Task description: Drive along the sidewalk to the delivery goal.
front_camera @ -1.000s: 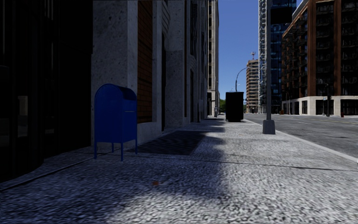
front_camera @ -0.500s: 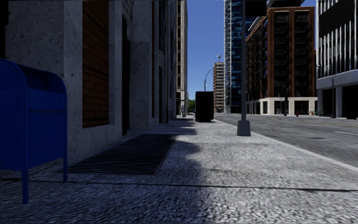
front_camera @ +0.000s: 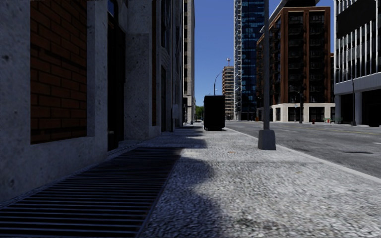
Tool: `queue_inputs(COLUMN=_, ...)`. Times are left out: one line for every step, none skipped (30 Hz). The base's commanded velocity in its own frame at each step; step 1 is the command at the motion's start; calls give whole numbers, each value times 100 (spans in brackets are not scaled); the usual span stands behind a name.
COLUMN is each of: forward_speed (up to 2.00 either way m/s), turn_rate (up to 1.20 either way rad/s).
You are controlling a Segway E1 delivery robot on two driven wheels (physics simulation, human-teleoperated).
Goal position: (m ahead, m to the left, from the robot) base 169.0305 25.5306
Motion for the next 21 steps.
queue_inputs(forward_speed=199, turn_rate=0)
queue_inputs(forward_speed=199, turn_rate=0)
queue_inputs(forward_speed=199, turn_rate=0)
queue_inputs(forward_speed=199, turn_rate=0)
queue_inputs(forward_speed=199, turn_rate=0)
queue_inputs(forward_speed=199, turn_rate=0)
queue_inputs(forward_speed=199, turn_rate=0)
queue_inputs(forward_speed=199, turn_rate=0)
queue_inputs(forward_speed=199, turn_rate=0)
queue_inputs(forward_speed=199, turn_rate=0)
queue_inputs(forward_speed=199, turn_rate=0)
queue_inputs(forward_speed=199, turn_rate=0)
queue_inputs(forward_speed=199, turn_rate=0)
queue_inputs(forward_speed=199, turn_rate=0)
queue_inputs(forward_speed=199, turn_rate=0)
queue_inputs(forward_speed=199, turn_rate=0)
queue_inputs(forward_speed=199, turn_rate=0)
queue_inputs(forward_speed=199, turn_rate=0)
queue_inputs(forward_speed=199, turn_rate=0)
queue_inputs(forward_speed=199, turn_rate=0)
queue_inputs(forward_speed=199, turn_rate=0)
